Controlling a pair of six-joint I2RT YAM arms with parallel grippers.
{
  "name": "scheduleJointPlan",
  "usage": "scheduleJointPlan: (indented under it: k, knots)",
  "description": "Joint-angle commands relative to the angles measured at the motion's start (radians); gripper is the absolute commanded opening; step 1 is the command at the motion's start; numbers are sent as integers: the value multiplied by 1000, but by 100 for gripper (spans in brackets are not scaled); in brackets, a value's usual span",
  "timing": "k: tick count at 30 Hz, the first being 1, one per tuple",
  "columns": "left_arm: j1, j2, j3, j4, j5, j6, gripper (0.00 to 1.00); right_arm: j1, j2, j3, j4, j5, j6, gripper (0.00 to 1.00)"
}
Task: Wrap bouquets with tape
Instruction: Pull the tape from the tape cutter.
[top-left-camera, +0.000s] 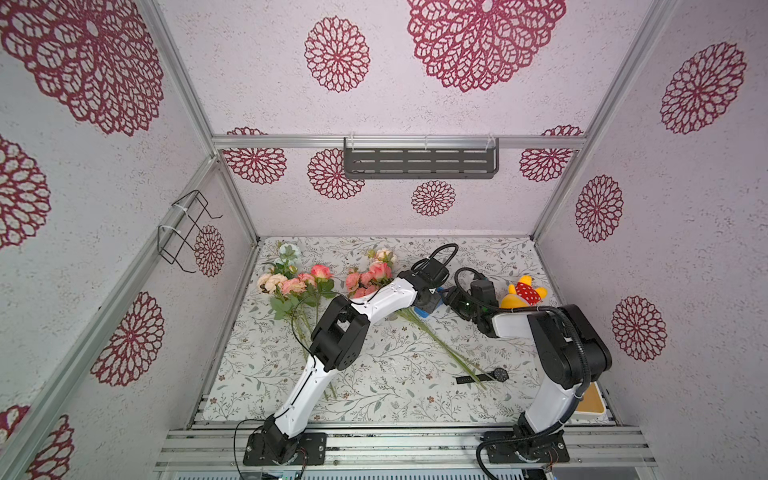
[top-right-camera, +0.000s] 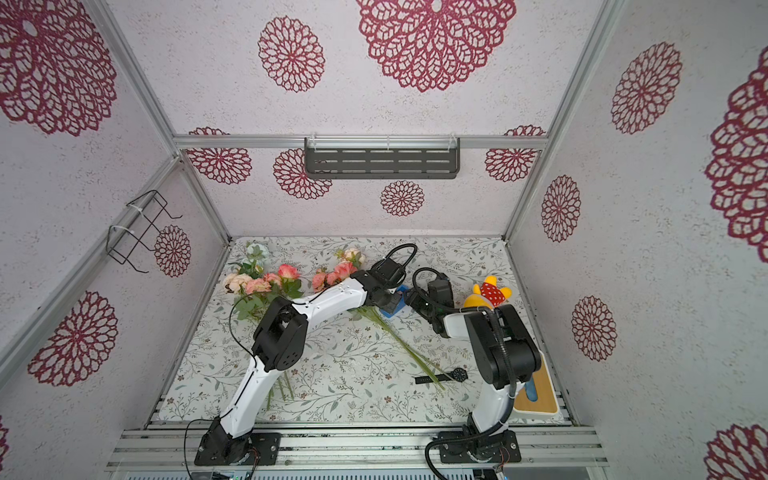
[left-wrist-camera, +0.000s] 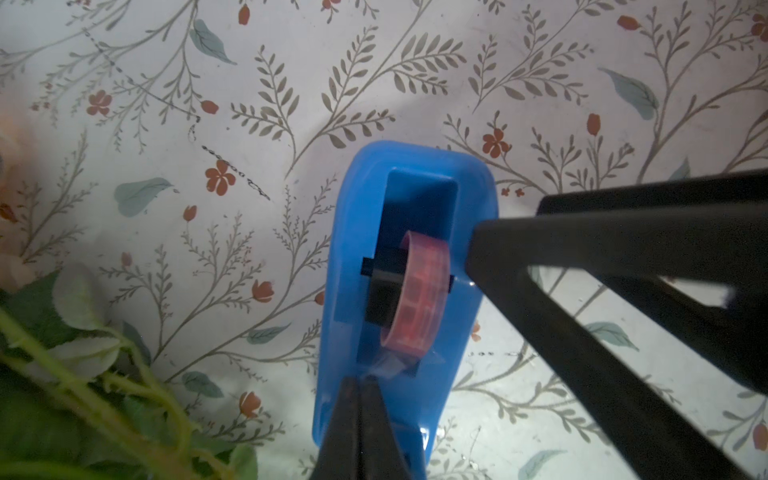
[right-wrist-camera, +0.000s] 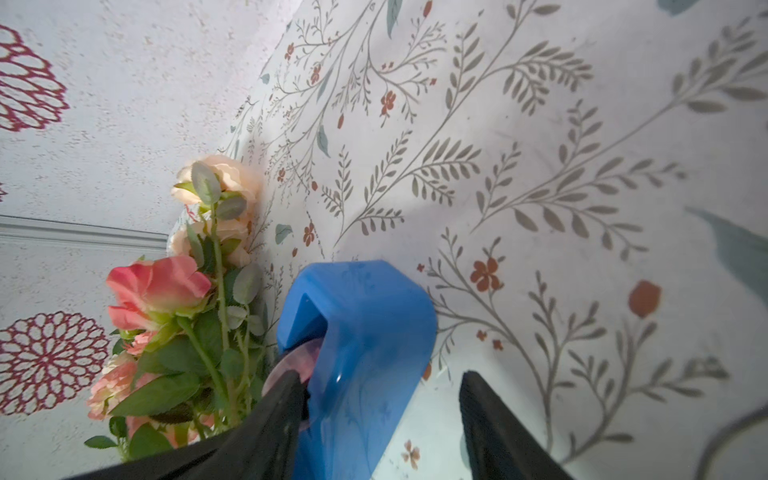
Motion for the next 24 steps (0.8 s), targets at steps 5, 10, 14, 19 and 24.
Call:
scheduleJointPlan:
  k: [5,10,14,19,24]
  knots:
    - [-8,-55,18,-16,-2,-7,0,-7,67,70,-80,47,-34,61]
    - [-9,-71,54,-64,-29,-16,0,-5,62,39,-107,66,-63,59]
    - [-8,-88,67,-92,-57,-10,0,-3,48,-8,-80,63,-68,58]
    - [-11,-101,52,-107,-45,-13,0,-3,56,-27,-59,47,-66,58]
    - [-38,-84,75,-226,-94,-35,0,4,47,-25,-72,46,-78,58]
